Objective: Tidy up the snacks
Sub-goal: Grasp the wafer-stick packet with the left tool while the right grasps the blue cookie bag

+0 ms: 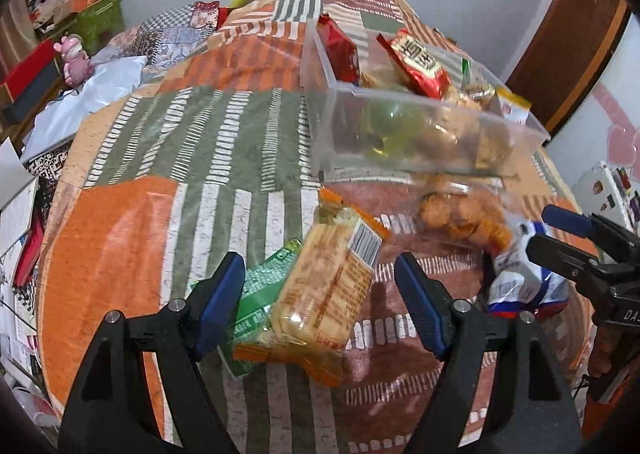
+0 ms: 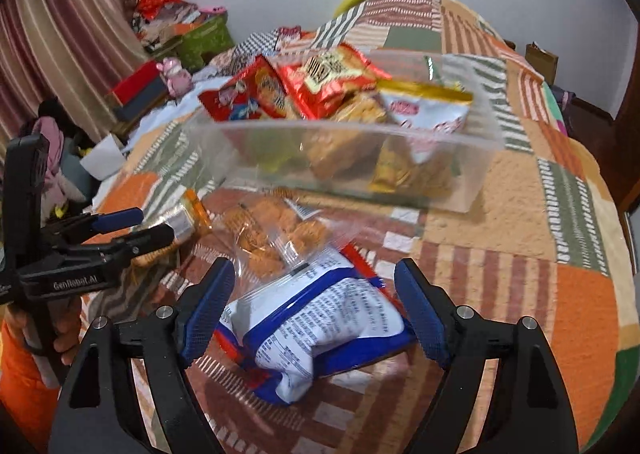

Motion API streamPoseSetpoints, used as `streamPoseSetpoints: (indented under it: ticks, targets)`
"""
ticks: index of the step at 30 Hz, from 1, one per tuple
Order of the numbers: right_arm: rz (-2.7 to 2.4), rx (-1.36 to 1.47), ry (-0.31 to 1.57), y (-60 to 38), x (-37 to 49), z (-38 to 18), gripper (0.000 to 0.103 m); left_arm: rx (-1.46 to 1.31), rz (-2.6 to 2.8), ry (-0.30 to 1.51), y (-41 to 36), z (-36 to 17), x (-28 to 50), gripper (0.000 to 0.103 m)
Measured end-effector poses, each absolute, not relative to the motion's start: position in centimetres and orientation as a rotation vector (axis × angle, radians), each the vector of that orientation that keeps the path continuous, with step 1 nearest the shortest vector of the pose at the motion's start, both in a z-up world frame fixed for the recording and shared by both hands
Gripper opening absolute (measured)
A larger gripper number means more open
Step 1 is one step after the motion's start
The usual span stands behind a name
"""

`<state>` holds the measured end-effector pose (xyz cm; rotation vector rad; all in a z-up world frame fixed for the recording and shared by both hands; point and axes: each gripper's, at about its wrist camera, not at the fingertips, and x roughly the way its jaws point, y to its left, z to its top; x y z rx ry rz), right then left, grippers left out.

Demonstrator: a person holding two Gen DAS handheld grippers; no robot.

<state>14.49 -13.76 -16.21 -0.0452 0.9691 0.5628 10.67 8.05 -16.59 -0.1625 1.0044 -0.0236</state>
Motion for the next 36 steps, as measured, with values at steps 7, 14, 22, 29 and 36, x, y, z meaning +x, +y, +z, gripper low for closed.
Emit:
streamPoseSetpoints:
  ticks: [7,14,22,29,36]
  targets:
    - [0.54,-0.017,0.999,-14.4,14.8,-17.3,0.092,-0.126,-0.046,0.989,6.9,-16.6,10.9,0.076]
    - [0.508,0.035,1.013,-17.1,14.2,-18.0,0.097,-0.13,-0.118,1.006,5.4,-16.5,10.4,0.072]
    - [0.525,0.074,1.039,-16.9,13.9,-17.9,0.097,-0.143,-0.142,1.032,4.7,-17.4,9.4,0.072]
    - [0.519,0.05,1.048,-15.2,14.6,-18.5,0.103,-0.128,-0.131,1.023,4.3,-17.7,9.5,0.072]
    - [0.535,0.028,1.059,-14.5,14.6,-19.0,0.103,-0.11,-0.097,0.996,4.0,-18.0,9.6,0.061]
